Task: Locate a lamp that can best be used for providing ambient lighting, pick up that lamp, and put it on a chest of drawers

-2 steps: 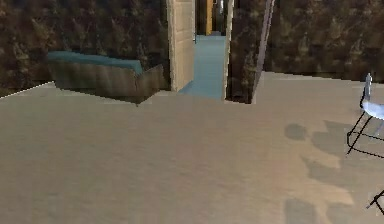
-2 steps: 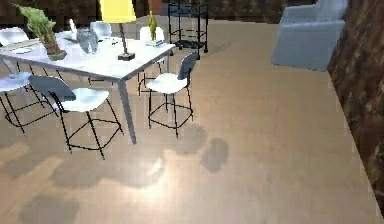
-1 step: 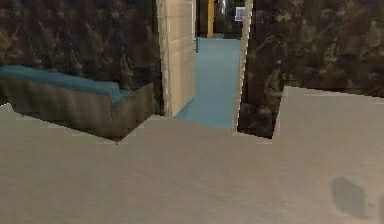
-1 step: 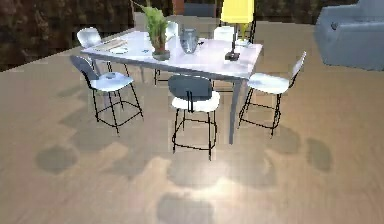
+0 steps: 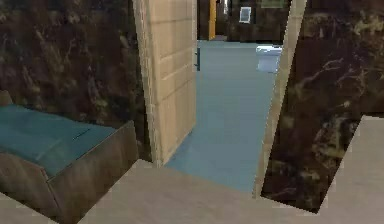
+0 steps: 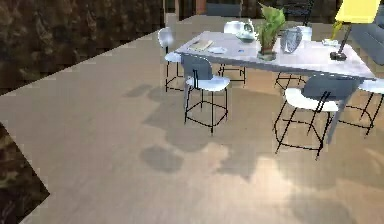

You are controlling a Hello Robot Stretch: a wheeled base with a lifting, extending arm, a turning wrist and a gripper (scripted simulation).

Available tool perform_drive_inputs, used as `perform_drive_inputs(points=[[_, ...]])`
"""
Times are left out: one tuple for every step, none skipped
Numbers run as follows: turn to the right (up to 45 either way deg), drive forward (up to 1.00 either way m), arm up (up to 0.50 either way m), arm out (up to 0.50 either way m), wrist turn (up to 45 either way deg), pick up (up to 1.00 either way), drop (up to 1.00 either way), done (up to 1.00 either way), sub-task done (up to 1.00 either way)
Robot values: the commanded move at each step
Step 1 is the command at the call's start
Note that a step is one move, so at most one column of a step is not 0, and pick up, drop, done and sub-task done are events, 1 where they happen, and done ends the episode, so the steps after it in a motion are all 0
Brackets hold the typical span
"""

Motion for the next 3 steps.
perform_drive_inputs(points=[[0.0,0.95,0.0,0.0,0.0,0.0,0.0,0.0,0.0],[15.0,0.0,0.0,0.0,0.0,0.0,0.0,0.0,0.0],[0.0,1.0,0.0,0.0,0.0,0.0,0.0,0.0,0.0]])
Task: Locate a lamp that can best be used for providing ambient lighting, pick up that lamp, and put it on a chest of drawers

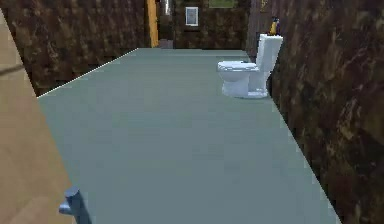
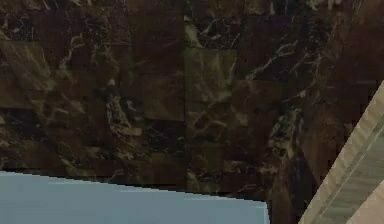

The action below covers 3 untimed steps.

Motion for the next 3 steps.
perform_drive_inputs(points=[[0.0,0.2,0.0,0.0,0.0,0.0,0.0,0.0,0.0],[-9.0,0.0,0.0,0.0,0.0,0.0,0.0,0.0,0.0],[0.0,1.0,0.0,0.0,0.0,0.0,0.0,0.0,0.0]])
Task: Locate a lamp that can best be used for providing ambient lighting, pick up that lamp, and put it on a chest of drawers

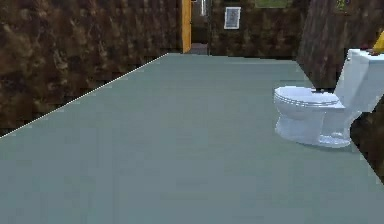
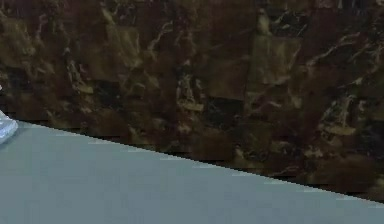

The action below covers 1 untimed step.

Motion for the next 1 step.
perform_drive_inputs(points=[[0.0,1.0,0.0,0.0,0.0,0.0,0.0,0.0,0.0]])
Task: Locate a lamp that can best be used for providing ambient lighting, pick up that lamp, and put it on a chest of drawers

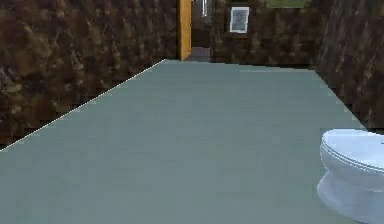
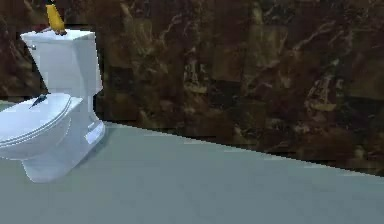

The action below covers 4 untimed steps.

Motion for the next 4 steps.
perform_drive_inputs(points=[[0.0,1.0,0.0,0.0,0.0,0.0,0.0,0.0,0.0],[0.0,1.0,0.0,0.0,0.0,0.0,0.0,0.0,0.0],[0.0,1.0,0.0,0.0,0.0,0.0,0.0,0.0,0.0],[0.0,1.0,0.0,0.0,0.0,0.0,0.0,0.0,0.0]])
